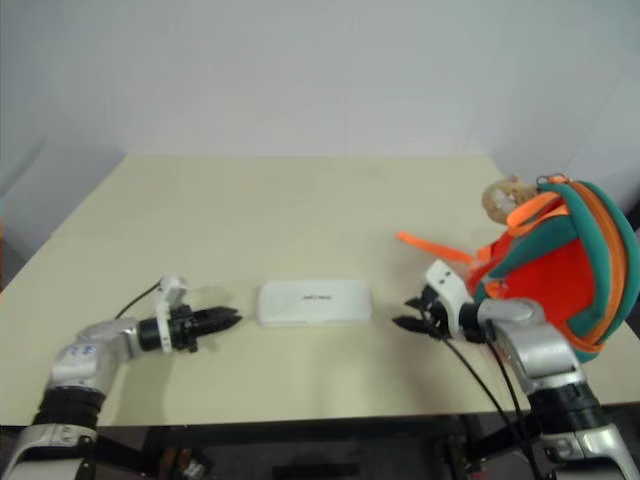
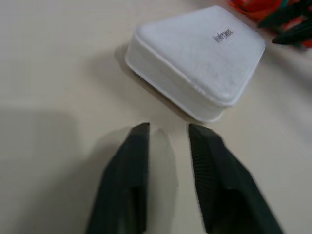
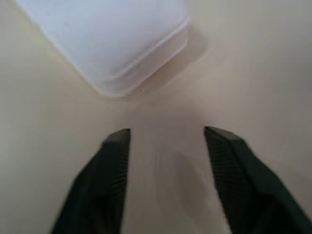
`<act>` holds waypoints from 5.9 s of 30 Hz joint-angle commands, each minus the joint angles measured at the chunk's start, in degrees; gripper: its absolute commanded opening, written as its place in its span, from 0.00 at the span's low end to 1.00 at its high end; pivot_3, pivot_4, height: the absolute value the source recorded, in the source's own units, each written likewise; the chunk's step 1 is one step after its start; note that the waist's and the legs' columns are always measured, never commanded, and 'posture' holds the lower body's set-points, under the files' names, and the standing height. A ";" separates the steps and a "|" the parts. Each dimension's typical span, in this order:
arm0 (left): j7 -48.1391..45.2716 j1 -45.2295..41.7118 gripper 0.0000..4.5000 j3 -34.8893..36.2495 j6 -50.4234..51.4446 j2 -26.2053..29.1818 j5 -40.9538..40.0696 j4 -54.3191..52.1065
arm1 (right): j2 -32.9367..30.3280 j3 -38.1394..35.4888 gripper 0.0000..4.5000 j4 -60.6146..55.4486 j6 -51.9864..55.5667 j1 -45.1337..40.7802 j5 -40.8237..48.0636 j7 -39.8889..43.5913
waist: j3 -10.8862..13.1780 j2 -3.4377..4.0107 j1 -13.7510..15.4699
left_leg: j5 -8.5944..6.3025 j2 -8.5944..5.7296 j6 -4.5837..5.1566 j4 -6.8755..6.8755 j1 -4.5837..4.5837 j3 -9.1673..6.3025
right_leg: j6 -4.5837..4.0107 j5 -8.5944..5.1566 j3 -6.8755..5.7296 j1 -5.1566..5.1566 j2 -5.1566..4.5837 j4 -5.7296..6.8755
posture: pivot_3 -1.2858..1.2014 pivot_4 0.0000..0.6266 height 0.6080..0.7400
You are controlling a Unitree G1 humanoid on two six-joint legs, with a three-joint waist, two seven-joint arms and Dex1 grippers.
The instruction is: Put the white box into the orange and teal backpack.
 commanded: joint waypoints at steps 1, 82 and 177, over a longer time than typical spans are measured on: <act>-0.94 -3.86 0.54 1.54 9.58 1.94 -3.87 1.32 | -0.60 -2.88 0.81 2.14 5.96 -4.95 3.85 1.39 | 0.00 -0.01 0.04 | 0.00 0.00 0.00 0.00 0.00 0.00 | 0.00 0.00 0.00 0.00 0.00 -0.01 | 0.52 0.24 1.00; 6.39 -6.95 0.99 6.33 55.60 5.55 -15.13 -8.11 | 13.93 0.05 1.00 6.96 26.78 -11.97 12.07 -6.82 | 0.00 -0.01 -1.26 | -0.34 0.58 -0.40 0.09 -0.37 -0.03 | -0.16 -0.24 0.16 -0.48 0.69 0.20 | 0.52 0.24 1.00; 2.74 -10.10 0.31 10.70 14.48 -9.22 -19.70 2.10 | 22.63 -29.22 1.00 -49.79 14.69 20.90 4.53 -59.18 | -0.02 -0.03 0.15 | -0.43 0.58 -0.44 0.10 -0.18 -0.03 | -0.25 -0.20 0.21 -0.26 0.69 -0.04 | 0.52 0.24 1.00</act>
